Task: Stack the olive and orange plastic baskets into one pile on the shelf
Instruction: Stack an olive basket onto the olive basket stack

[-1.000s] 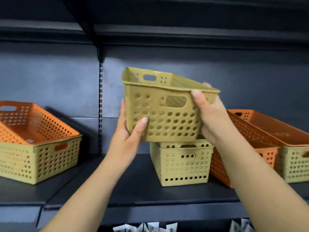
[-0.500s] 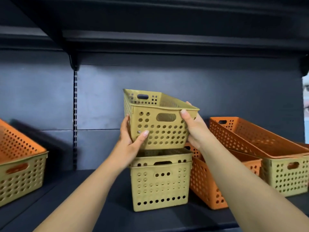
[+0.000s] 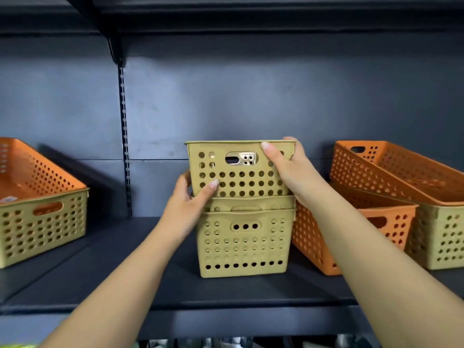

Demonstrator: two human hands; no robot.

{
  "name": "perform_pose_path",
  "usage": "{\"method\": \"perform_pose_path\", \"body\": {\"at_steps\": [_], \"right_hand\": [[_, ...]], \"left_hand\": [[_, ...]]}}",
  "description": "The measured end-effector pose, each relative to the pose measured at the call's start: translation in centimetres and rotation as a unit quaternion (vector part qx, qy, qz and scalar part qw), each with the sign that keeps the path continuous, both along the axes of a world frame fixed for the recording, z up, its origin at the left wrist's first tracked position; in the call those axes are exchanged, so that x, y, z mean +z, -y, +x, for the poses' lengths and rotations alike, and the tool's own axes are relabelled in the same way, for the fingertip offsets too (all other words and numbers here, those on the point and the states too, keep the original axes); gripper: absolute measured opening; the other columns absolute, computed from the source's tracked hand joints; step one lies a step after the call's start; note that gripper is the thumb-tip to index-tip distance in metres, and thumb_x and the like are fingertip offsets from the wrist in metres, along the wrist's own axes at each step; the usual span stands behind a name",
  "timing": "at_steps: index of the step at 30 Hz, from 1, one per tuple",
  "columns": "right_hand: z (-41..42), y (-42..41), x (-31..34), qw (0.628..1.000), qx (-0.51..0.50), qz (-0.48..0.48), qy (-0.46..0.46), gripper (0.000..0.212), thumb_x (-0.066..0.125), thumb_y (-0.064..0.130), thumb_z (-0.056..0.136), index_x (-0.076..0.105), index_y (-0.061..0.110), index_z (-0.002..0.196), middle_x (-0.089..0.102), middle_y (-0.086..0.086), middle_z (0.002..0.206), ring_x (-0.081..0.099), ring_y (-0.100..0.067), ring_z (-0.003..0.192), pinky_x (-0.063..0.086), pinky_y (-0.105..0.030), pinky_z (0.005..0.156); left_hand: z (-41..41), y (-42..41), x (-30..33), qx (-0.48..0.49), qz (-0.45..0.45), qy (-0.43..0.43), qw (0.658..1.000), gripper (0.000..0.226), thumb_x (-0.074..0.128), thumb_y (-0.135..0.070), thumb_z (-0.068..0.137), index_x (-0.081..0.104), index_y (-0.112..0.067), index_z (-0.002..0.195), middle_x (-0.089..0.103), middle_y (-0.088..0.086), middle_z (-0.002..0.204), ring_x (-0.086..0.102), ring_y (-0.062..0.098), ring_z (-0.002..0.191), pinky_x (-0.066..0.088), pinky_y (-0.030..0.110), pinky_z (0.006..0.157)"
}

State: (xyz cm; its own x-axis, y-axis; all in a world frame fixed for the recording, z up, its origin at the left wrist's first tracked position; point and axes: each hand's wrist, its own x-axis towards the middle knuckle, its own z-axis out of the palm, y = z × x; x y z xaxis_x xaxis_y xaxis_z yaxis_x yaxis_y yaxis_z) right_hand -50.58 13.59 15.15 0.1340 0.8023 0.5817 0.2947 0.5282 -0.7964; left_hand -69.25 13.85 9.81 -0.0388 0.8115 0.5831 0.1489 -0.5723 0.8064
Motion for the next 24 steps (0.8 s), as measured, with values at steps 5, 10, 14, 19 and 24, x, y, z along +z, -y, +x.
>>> {"method": "perform_pose_path", "body": {"at_steps": [5, 10, 14, 19, 24], "right_hand": [[-0.4, 0.9, -1.6, 0.998, -0.028, -0.035, 0.052, 0.069, 0.064, 0.054, 0.07, 0.038, 0.024, 0.127, 0.06, 0.01, 0.097, 0.057, -0.012, 0.094, 0.045, -0.031, 0.087], [-1.6, 1.3, -4.7, 0.994, 0.036, -0.053, -0.091, 0.062, 0.064, 0.057, 0.067, 0.047, 0.029, 0.119, 0.062, 0.001, 0.11, 0.06, -0.016, 0.101, 0.049, -0.033, 0.084], [-2.0, 1.0, -5.5, 0.98, 0.046, -0.05, -0.189, 0.043, 0.059, 0.044, 0.08, 0.052, 0.026, 0.118, 0.062, -0.003, 0.113, 0.061, -0.015, 0.098, 0.049, -0.031, 0.079], [-2.8, 1.2, -5.3, 0.98, -0.007, -0.071, -0.185, 0.075, 0.058, 0.06, 0.068, 0.038, 0.031, 0.134, 0.05, -0.003, 0.136, 0.051, -0.021, 0.12, 0.043, -0.045, 0.1], [-3.4, 3.5, -5.8, 0.989, -0.075, -0.053, -0.114, 0.04, 0.046, 0.043, 0.089, 0.053, 0.021, 0.123, 0.058, 0.004, 0.124, 0.052, -0.012, 0.11, 0.041, -0.031, 0.097]], "left_hand": [[-0.9, -0.1, -1.0, -0.019, -0.029, 0.071, 0.997, 0.054, 0.056, -0.049, 0.075, 0.045, -0.02, 0.119, 0.061, -0.007, 0.109, 0.058, 0.004, 0.094, 0.047, 0.025, 0.082], [-0.7, 0.3, -2.1, 0.002, -0.013, 0.09, 0.996, 0.075, 0.053, -0.059, 0.068, 0.041, -0.019, 0.13, 0.059, -0.003, 0.119, 0.057, 0.008, 0.103, 0.046, 0.024, 0.084], [-0.3, 0.1, -2.6, 0.031, 0.015, 0.097, 0.995, 0.054, 0.051, -0.044, 0.083, 0.044, -0.011, 0.125, 0.058, 0.0, 0.113, 0.055, 0.013, 0.101, 0.042, 0.016, 0.076], [0.3, -0.1, -2.9, 0.043, 0.012, 0.097, 0.994, 0.046, 0.05, -0.043, 0.087, 0.041, -0.016, 0.124, 0.056, -0.002, 0.112, 0.053, 0.015, 0.105, 0.038, 0.025, 0.083], [1.2, 1.0, -4.4, 0.1, 0.086, 0.047, 0.99, 0.052, 0.037, -0.031, 0.096, 0.019, -0.018, 0.143, 0.031, 0.0, 0.148, 0.024, 0.008, 0.135, 0.019, 0.011, 0.101]]}}
